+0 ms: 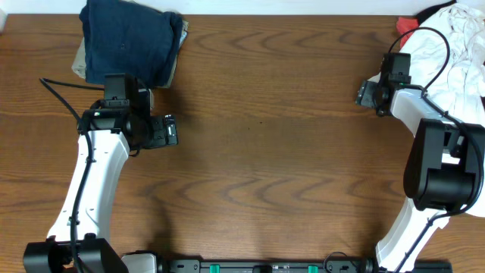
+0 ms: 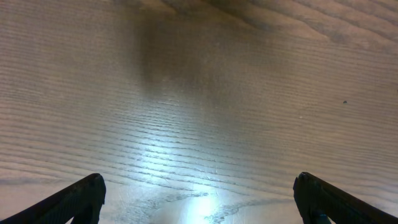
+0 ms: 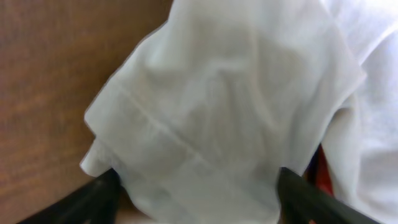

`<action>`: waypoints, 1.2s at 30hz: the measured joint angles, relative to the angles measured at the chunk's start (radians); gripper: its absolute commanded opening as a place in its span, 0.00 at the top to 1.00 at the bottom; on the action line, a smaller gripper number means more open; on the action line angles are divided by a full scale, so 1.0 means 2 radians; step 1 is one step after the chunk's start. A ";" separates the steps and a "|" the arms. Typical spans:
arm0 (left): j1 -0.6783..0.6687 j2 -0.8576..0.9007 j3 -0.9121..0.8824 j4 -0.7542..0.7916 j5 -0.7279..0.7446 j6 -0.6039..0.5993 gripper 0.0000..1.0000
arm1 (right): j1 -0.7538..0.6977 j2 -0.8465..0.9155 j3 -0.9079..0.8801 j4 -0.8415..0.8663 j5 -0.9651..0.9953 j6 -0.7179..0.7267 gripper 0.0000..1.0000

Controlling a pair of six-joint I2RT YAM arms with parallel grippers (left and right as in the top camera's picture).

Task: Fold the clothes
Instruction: 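Reach the right gripper to the white T-shirt and grasp it, then drag the white T-shirt with the right gripper to table center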

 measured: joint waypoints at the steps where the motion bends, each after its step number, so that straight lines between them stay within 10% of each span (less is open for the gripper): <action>1: 0.000 0.000 0.000 0.000 0.000 0.000 0.02 | 0.000 0.003 0.002 0.003 -0.002 0.005 0.41; 7: 0.000 0.000 0.000 0.002 0.000 -0.001 0.09 | 0.000 0.006 0.006 0.000 -0.015 0.021 0.99; 21: 0.000 -0.011 0.074 -0.020 -0.042 0.000 0.13 | 0.042 -0.082 0.011 -0.125 -0.156 -0.031 0.99; 33: 0.030 -0.048 0.110 -0.032 -0.098 0.000 0.12 | 0.299 -0.204 0.040 -0.163 -0.276 -0.062 0.99; 36: 0.062 -0.048 0.110 -0.046 -0.102 0.000 0.12 | 0.381 -0.202 0.040 -0.188 -0.301 -0.075 0.84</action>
